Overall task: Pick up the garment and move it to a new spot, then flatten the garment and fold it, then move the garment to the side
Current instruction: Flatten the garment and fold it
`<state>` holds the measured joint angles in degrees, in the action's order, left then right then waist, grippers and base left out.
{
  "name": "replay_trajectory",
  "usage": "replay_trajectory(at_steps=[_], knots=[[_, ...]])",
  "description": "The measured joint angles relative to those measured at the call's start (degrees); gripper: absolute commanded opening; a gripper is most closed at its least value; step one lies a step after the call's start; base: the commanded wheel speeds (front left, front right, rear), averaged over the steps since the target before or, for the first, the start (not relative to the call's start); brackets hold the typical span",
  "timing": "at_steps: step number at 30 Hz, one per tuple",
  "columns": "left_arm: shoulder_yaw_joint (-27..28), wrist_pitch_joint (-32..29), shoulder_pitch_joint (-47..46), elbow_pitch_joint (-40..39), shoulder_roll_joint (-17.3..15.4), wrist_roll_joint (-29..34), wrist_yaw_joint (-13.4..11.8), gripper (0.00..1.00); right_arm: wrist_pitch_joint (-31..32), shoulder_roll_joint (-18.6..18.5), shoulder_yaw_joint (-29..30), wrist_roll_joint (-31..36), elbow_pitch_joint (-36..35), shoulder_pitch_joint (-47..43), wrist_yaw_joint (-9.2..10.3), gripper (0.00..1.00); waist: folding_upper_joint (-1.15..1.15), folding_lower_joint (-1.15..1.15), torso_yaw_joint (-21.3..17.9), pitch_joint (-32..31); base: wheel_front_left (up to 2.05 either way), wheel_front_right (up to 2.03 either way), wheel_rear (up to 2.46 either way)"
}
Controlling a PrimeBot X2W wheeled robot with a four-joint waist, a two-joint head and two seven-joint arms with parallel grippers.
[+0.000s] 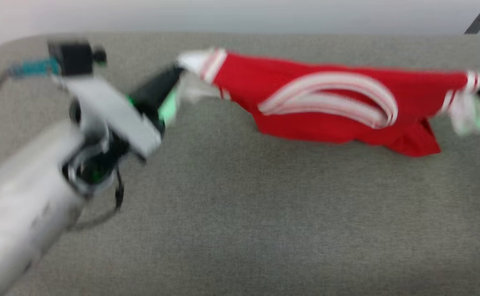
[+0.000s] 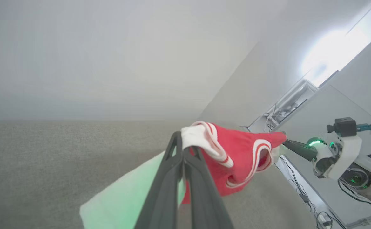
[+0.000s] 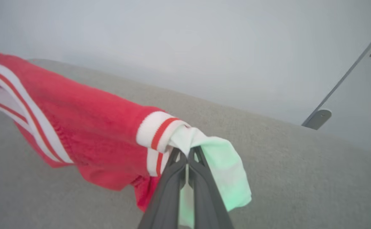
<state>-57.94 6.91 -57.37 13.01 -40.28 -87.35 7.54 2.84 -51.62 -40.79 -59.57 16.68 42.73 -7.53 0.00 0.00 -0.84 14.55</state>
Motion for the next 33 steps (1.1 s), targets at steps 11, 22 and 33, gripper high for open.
replay_trajectory(at_steps=[11,22,33], knots=[[9.95,-3.26,-29.53,31.00,13.92,-5.03,-2.63,0.00,6.86,15.30,11.48,2.16,20.29,32.93,-0.01,0.00,0.00,0.00,1.05,7.75,0.00,0.00,0.00],[11.59,0.75,-40.76,37.10,18.46,-2.69,-0.15,0.00,2.37,20.61,16.82,3.94,30.70,46.26,-0.01,0.00,0.00,0.00,1.08,10.28,0.00,0.00,0.00],[7.25,-1.30,-7.00,14.02,8.77,-6.23,-0.14,0.00,13.45,12.22,11.70,-6.71,15.47,13.86,0.00,0.00,0.00,0.00,0.67,7.23,0.00,0.00,0.00]])
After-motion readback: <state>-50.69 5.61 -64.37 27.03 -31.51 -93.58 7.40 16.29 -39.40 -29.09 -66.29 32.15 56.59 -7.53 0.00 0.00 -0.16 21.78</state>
